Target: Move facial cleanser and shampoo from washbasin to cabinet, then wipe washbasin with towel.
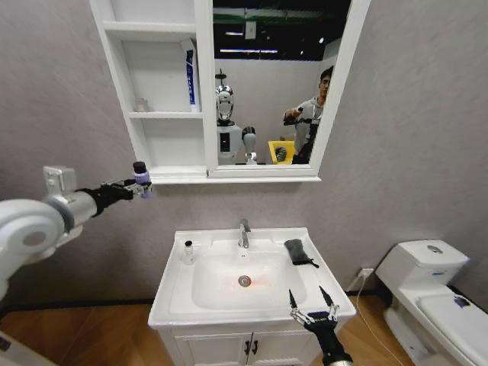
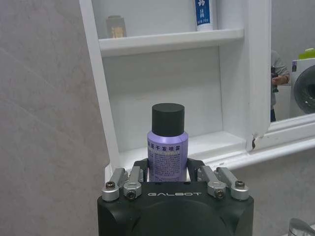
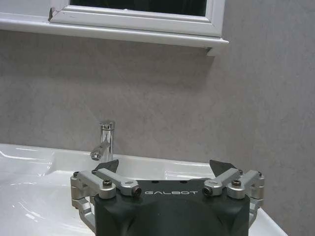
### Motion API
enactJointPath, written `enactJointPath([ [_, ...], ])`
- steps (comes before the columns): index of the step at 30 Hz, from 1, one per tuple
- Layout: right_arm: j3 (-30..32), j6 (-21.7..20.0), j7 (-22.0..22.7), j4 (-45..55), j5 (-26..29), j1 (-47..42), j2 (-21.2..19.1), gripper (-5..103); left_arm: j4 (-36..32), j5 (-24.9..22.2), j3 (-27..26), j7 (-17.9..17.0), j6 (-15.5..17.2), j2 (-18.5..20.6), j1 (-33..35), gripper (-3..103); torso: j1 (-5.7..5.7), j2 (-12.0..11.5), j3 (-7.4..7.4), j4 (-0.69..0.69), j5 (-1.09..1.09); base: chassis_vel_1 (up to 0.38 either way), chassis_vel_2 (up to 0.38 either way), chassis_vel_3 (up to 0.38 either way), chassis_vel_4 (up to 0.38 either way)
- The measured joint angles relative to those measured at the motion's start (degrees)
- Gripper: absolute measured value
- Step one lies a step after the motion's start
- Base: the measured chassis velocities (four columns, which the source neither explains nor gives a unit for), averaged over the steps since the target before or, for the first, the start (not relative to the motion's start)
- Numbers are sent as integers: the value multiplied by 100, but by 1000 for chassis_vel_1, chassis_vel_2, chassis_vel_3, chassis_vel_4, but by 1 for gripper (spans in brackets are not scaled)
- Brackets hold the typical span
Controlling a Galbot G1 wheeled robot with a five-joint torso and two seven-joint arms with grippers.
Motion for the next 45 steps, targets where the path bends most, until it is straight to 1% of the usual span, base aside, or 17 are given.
enactJointPath([
  [2,-3,18,-4,-37,0,13,-4,100,183,-51,613,-41,41,-92,-643,42,0,0,0,1,0,0,0,0,0],
  [3,-3,18,-4,-37,0,13,-4,100,183,-51,613,-41,41,-92,-643,42,0,0,0,1,0,0,0,0,0],
  [5,-4,26,-7,-51,1,22,-5,100,438,-62,1265,-110,76,-305,-1327,42,0,0,1,-2,-2,0,0,0,0],
  [6,-2,31,-8,-50,1,26,-2,100,559,-6,1478,-113,84,-394,-1577,42,0,0,1,-3,0,0,0,0,0],
  [7,-2,31,-8,-50,1,26,-2,100,559,-6,1478,-113,84,-394,-1577,42,0,0,1,-3,0,0,0,0,0],
  [9,37,45,-13,-45,4,15,17,100,952,165,1991,-71,91,-653,-2202,42,1,0,0,-1,0,0,0,0,0],
  [10,37,45,-13,-45,4,15,17,100,952,165,1991,-71,91,-653,-2202,42,1,0,0,-1,0,0,0,0,0],
  [12,64,90,-13,-41,9,-41,28,100,1395,330,2415,20,94,-882,-2697,42,0,0,0,-1,2,0,0,0,0],
  [13,64,90,-13,-41,9,-41,28,100,1395,330,2415,20,94,-882,-2697,42,0,0,0,-1,2,0,0,0,0],
  [17,97,193,-3,-41,6,-167,43,100,2161,424,3195,63,102,-1315,-3340,42,1,0,1,-2,0,0,0,0,0],
  [21,116,242,7,-52,11,-197,39,100,2511,430,3547,64,111,-1586,-3653,42,1,0,1,-1,0,0,0,0,0],
  [26,114,278,10,-79,11,-221,39,100,2842,505,3699,38,116,-1873,-3821,42,1,0,0,-1,1,0,0,0,0],
  [37,133,314,15,-170,44,-211,17,100,3018,595,3604,-1,4,-1985,-3601,42,0,1,-1,0,1,0,0,0,0],
  [38,139,311,16,-176,47,-186,22,100,3018,596,3578,-42,-16,-2001,-3566,39,-1,1,-1,0,1,0,0,0,0],
  [40,142,296,15,-178,49,-136,29,100,3017,585,3548,-131,-15,-2021,-3528,47,-1,1,-1,-2,1,0,0,0,0],
  [42,139,281,14,-178,50,-120,29,100,3003,574,3525,-170,-14,-2017,-3510,47,0,0,0,-1,-2,0,0,0,0],
  [45,96,244,2,-176,39,-75,26,100,2810,530,3390,-242,-18,-1860,-3412,64,1,1,0,-3,2,0,0,0,0],
])
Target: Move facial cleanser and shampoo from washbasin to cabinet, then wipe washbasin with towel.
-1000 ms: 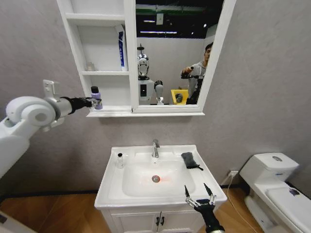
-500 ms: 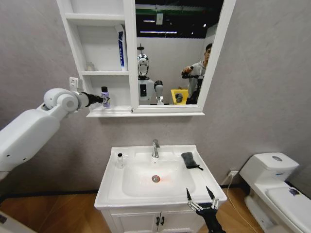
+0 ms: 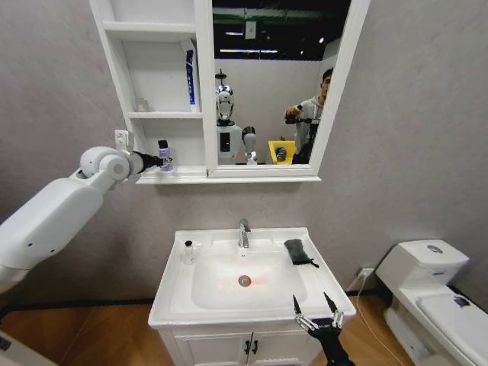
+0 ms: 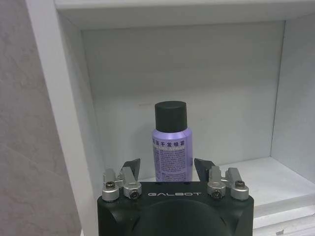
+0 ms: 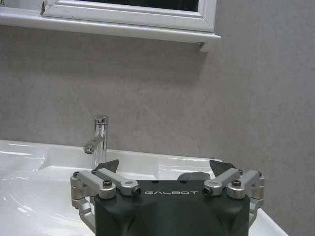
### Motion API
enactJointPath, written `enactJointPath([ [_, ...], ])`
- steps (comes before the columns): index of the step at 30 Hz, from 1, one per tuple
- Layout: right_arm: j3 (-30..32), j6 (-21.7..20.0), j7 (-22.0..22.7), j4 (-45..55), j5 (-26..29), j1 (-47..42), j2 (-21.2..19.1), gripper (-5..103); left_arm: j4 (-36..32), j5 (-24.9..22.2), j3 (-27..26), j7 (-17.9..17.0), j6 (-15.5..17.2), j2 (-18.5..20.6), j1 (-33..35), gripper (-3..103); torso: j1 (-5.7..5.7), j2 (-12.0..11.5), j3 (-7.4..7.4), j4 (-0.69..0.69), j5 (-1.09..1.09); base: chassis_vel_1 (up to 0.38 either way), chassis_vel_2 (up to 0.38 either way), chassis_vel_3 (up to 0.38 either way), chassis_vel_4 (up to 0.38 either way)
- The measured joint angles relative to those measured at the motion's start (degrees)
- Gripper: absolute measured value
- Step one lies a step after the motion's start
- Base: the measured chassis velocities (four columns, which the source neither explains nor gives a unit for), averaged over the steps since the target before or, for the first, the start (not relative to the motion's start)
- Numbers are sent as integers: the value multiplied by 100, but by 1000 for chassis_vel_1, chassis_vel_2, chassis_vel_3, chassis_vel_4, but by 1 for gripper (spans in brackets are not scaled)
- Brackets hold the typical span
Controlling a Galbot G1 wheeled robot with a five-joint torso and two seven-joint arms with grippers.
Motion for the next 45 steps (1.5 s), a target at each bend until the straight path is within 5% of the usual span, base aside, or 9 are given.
enactJointPath([
  [6,-89,-44,-9,0,-68,35,19,100,-747,-175,-601,-11,-46,490,595,85,0,0,0,2,-2,0,0,0,0],
  [12,-143,-162,-13,17,-96,95,-7,100,-2562,-60,-2170,807,-535,1440,2755,99,-2,0,-1,5,-1,0,0,0,0],
  [16,-161,-198,-13,54,-96,125,5,100,-3145,468,-2572,752,-935,1513,3805,100,-3,1,-2,5,0,0,0,0,0],
  [18,-123,-196,1,126,-96,40,54,100,-3382,1173,-2672,356,-1347,1040,4727,100,-2,0,-1,2,0,0,0,0,0],
  [21,-12,-133,46,217,-93,-167,89,100,-3235,1914,-2734,252,-1598,387,5440,100,-1,0,0,-7,-3,0,0,0,0],
  [27,76,-37,133,189,-58,-296,75,100,-2170,3997,-2925,627,-2688,-936,6793,100,-1,0,0,6,-4,0,0,0,0],
  [30,99,-7,154,172,-49,-311,96,100,-1689,4674,-2871,842,-2944,-1420,6975,100,-1,0,0,2,-2,0,0,0,0],
  [37,162,74,195,-3,29,-314,45,100,-977,5187,-2707,1126,-3049,-1943,7043,100,-1,0,0,1,0,0,0,0,0],
  [45,127,107,192,-126,131,-261,-50,100,-537,4973,-2670,1093,-2993,-2122,6805,102,0,0,0,3,0,0,0,0,0],
])
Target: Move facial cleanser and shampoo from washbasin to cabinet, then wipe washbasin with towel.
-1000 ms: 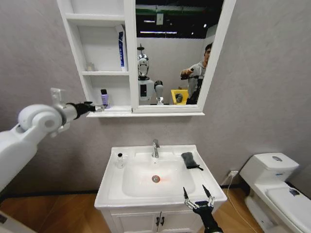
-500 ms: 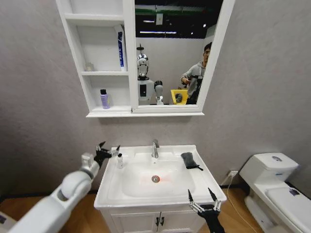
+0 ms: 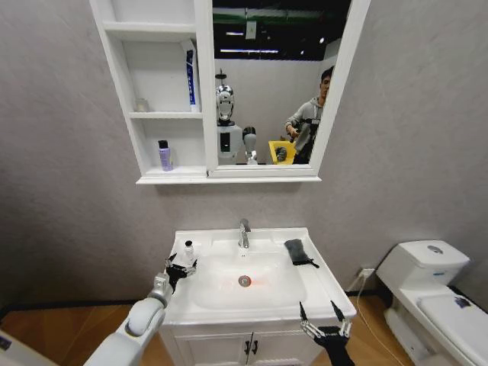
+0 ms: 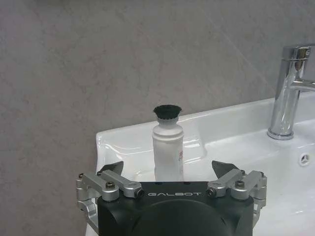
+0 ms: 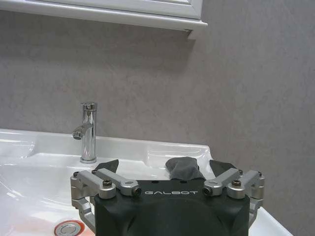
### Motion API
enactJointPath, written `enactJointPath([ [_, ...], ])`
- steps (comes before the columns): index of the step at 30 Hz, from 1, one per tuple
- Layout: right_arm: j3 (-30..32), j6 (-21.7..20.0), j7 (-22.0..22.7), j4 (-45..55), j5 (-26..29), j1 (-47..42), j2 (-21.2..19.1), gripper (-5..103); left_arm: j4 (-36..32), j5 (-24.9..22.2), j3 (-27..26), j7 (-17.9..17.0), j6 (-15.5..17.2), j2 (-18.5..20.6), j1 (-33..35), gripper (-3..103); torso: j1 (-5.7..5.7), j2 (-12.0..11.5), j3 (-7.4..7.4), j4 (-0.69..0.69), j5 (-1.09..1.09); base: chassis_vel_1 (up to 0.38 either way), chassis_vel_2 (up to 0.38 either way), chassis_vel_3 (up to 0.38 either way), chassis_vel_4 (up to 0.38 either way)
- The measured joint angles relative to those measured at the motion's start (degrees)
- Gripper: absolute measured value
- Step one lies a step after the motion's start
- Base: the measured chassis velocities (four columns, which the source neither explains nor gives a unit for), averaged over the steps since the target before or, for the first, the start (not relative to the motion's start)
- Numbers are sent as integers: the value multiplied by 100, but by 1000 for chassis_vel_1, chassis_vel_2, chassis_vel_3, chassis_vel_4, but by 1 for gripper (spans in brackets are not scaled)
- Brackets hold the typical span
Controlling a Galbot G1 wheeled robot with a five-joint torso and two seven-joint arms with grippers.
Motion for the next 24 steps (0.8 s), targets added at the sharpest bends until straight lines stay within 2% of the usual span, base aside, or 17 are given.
enactJointPath([
  [2,8,17,-4,-8,29,-26,-24,100,192,-45,12,10,6,-59,-122,98,0,0,0,-2,-2,0,0,0,0],
  [15,30,79,-23,-137,20,-27,-69,100,691,-45,67,194,-11,-263,-473,96,0,0,0,-2,-2,0,0,0,0],
  [17,34,79,-25,-149,20,-18,-71,100,740,-38,70,243,-17,-275,-495,93,0,0,0,-1,-1,0,0,0,0],
  [20,37,79,-27,-151,18,-9,-71,100,811,-71,69,337,-37,-293,-533,78,0,0,0,-1,-1,0,0,0,0],
  [21,37,79,-27,-151,18,-9,-71,100,811,-71,69,337,-37,-293,-533,78,0,0,0,-1,-1,0,0,0,0],
  [23,37,79,-35,-151,14,-6,-68,100,860,-70,85,381,-42,-302,-561,67,0,0,0,-1,-1,0,0,0,0],
  [24,37,79,-35,-151,14,-6,-68,100,860,-70,85,381,-42,-302,-561,67,0,0,0,-1,-1,0,0,0,0],
])
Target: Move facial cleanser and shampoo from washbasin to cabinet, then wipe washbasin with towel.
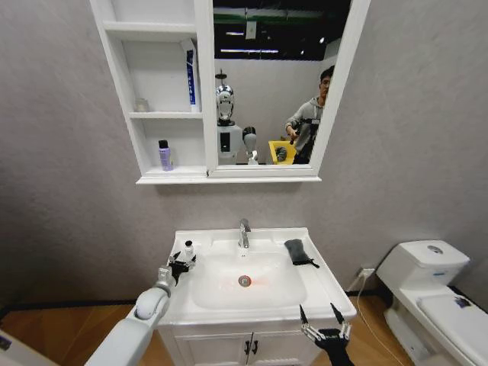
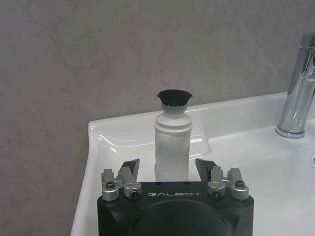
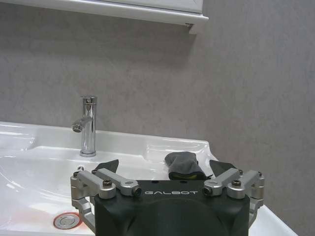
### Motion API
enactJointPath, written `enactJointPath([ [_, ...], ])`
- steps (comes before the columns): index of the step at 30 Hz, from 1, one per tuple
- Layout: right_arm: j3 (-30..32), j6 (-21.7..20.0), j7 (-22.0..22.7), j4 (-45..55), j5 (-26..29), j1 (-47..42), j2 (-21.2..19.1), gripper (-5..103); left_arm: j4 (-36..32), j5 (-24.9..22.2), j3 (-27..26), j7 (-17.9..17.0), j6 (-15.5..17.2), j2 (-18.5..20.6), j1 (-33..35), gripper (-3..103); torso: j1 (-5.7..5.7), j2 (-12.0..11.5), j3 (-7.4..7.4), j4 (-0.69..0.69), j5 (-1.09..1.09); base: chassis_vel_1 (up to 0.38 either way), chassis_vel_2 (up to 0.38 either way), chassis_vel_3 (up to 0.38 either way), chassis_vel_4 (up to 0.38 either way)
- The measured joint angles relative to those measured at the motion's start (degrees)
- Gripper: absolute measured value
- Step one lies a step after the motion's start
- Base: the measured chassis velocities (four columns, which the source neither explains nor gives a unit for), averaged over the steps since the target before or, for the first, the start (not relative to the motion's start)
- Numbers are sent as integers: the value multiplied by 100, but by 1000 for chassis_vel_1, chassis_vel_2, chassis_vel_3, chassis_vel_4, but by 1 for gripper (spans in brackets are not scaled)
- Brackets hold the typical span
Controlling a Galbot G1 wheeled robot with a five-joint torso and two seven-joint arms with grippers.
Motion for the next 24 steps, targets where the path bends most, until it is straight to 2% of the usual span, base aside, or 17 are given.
enactJointPath([
  [2,-4,0,-8,-13,-5,-2,7,100,26,3,29,34,-1,-8,-26,56,0,0,0,0,0,0,0,0,0],
  [3,-4,0,-8,-13,-5,-2,7,100,26,3,29,34,-1,-8,-26,56,0,0,0,0,0,0,0,0,0],
  [5,-13,2,-11,-35,-7,-4,9,100,29,4,49,47,-1,-11,-35,45,0,0,0,-1,0,0,0,0,0],
  [8,-16,7,-11,-44,-7,-2,10,100,25,5,57,52,-1,-11,-34,40,0,0,0,0,0,0,0,0,0],
  [10,-17,29,-13,-67,-8,10,10,100,-73,8,60,61,15,-5,14,31,0,0,0,0,-1,0,0,0,0],
  [17,-42,44,-16,-68,-9,12,18,100,-630,22,-20,-76,66,152,252,29,0,0,0,0,-1,0,0,0,0],
  [20,-64,50,-17,-73,-19,31,38,100,-1411,-172,-128,-432,226,400,489,29,0,0,0,0,-2,0,0,0,0],
  [21,-64,50,-17,-73,-19,31,38,100,-1411,-172,-128,-432,226,400,489,29,0,0,0,0,-2,0,0,0,0],
  [24,-108,51,-22,-82,-52,60,58,100,-2372,-573,-252,-872,529,843,496,29,0,0,0,0,-2,0,0,0,0],
])
